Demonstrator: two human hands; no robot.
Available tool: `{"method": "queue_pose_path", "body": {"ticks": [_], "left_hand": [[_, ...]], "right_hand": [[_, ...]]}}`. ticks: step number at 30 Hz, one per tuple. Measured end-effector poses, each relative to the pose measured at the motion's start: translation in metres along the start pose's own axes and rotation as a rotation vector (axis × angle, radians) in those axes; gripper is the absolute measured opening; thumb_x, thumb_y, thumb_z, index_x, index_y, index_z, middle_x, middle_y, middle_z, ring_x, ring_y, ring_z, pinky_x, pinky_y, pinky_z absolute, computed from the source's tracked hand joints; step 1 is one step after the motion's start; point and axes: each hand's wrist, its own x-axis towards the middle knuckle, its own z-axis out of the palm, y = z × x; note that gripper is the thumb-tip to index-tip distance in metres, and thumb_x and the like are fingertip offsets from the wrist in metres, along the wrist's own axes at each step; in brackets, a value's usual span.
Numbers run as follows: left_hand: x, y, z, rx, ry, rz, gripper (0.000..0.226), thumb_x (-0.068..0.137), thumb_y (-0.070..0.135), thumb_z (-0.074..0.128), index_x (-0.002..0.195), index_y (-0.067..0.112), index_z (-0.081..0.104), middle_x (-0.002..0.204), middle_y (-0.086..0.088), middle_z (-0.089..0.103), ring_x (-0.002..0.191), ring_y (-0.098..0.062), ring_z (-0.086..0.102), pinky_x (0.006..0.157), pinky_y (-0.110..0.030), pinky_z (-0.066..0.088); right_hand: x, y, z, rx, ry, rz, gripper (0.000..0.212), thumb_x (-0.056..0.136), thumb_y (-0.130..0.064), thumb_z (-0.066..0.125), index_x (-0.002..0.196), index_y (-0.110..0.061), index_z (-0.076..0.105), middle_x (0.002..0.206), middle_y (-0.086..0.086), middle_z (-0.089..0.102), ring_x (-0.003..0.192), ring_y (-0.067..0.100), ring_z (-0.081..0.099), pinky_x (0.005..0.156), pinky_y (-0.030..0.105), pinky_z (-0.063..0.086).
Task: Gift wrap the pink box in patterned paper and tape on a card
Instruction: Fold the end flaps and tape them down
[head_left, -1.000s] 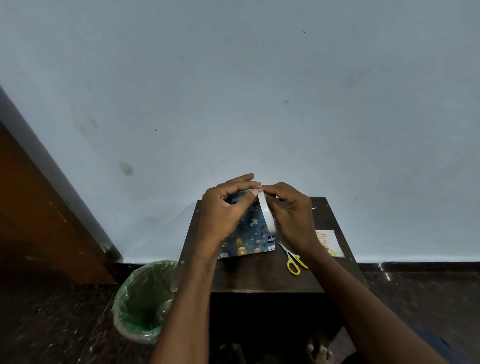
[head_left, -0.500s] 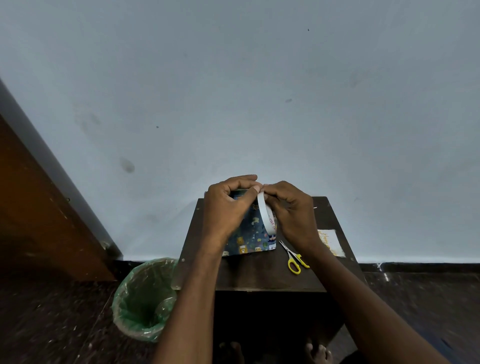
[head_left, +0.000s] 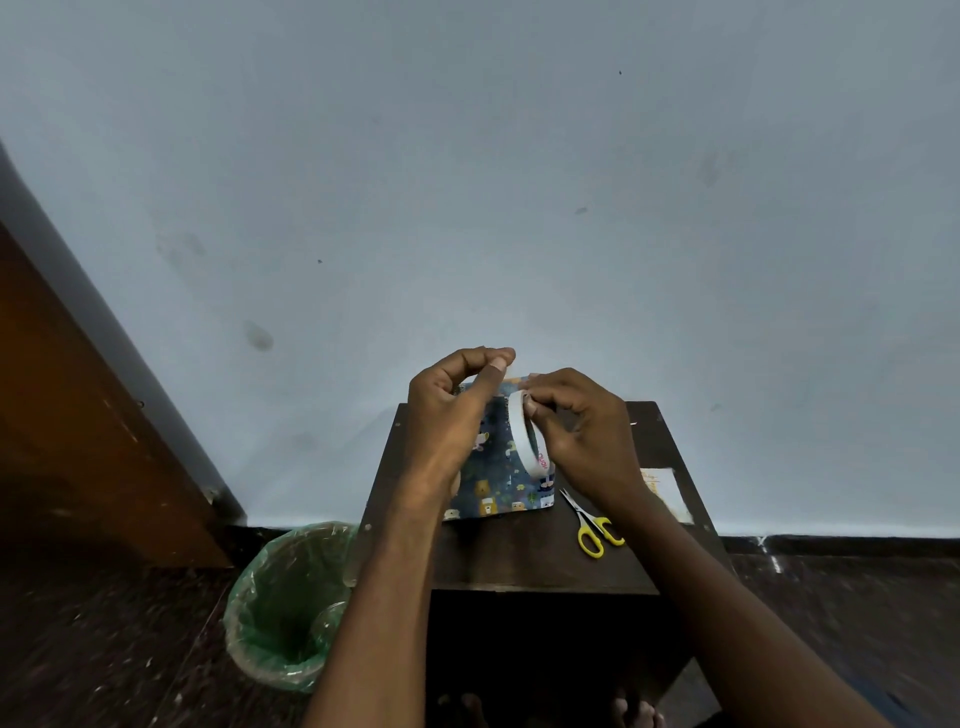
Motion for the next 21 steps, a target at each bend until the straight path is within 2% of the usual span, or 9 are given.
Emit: {"method": "queue_pose_path", "body": {"ticks": [3, 6, 9, 15, 19, 21], "left_hand": [[0.001, 0.000, -0.007, -0.002, -0.034, 0.011, 0.016, 0.104, 0.019, 0.066, 0.097, 0.025, 0.080, 0.112, 0.005, 0.081, 0.113, -0.016, 0.074, 0.098, -0.041, 0.057], [0.001, -0.001, -0.012, 0.045, -0.126, 0.034, 0.010, 0.102, 0.019, 0.069, 0.104, 0.025, 0.076, 0.105, -0.001, 0.083, 0.115, -0.022, 0.074, 0.107, -0.053, 0.054], [0.000, 0.000, -0.011, 0.069, -0.218, 0.038, 0.020, 0.096, 0.012, 0.076, 0.114, 0.019, 0.072, 0.095, -0.008, 0.083, 0.123, -0.015, 0.069, 0.111, -0.044, 0.051], [0.001, 0.000, -0.014, 0.052, -0.245, 0.048, 0.029, 0.089, 0.004, 0.082, 0.114, 0.017, 0.074, 0.088, -0.012, 0.081, 0.118, -0.016, 0.072, 0.107, -0.041, 0.054], [0.002, -0.003, -0.014, 0.077, -0.235, 0.046, 0.030, 0.087, 0.003, 0.084, 0.113, 0.016, 0.076, 0.083, -0.015, 0.080, 0.116, -0.016, 0.073, 0.108, -0.048, 0.055], [0.004, -0.005, -0.012, 0.123, -0.229, 0.050, 0.029, 0.088, 0.003, 0.083, 0.112, 0.019, 0.077, 0.079, -0.012, 0.079, 0.104, -0.018, 0.077, 0.106, -0.050, 0.056]], "right_hand": [[-0.001, 0.002, 0.000, 0.002, -0.013, 0.025, 0.015, 0.091, -0.002, 0.076, 0.100, -0.011, 0.084, 0.110, -0.004, 0.077, 0.111, 0.004, 0.070, 0.094, 0.032, 0.057], [-0.002, 0.002, -0.001, 0.009, -0.014, 0.038, 0.016, 0.091, -0.001, 0.076, 0.099, -0.012, 0.084, 0.111, -0.003, 0.077, 0.112, 0.006, 0.070, 0.095, 0.030, 0.057], [-0.002, 0.001, -0.001, 0.013, -0.007, 0.035, 0.018, 0.090, 0.001, 0.075, 0.100, -0.011, 0.084, 0.108, -0.003, 0.077, 0.109, 0.005, 0.070, 0.093, 0.025, 0.056], [-0.002, 0.000, -0.001, 0.050, -0.004, 0.036, 0.024, 0.089, 0.004, 0.075, 0.106, -0.012, 0.083, 0.111, -0.003, 0.077, 0.113, 0.005, 0.069, 0.095, 0.020, 0.053], [-0.004, 0.004, 0.000, 0.099, -0.021, 0.042, 0.032, 0.088, 0.008, 0.073, 0.112, -0.012, 0.081, 0.118, -0.002, 0.075, 0.120, 0.011, 0.067, 0.098, 0.031, 0.056], [-0.003, 0.005, 0.000, 0.103, -0.036, 0.042, 0.041, 0.084, 0.010, 0.070, 0.117, -0.013, 0.078, 0.122, -0.002, 0.074, 0.122, 0.014, 0.066, 0.097, 0.035, 0.056]]}}
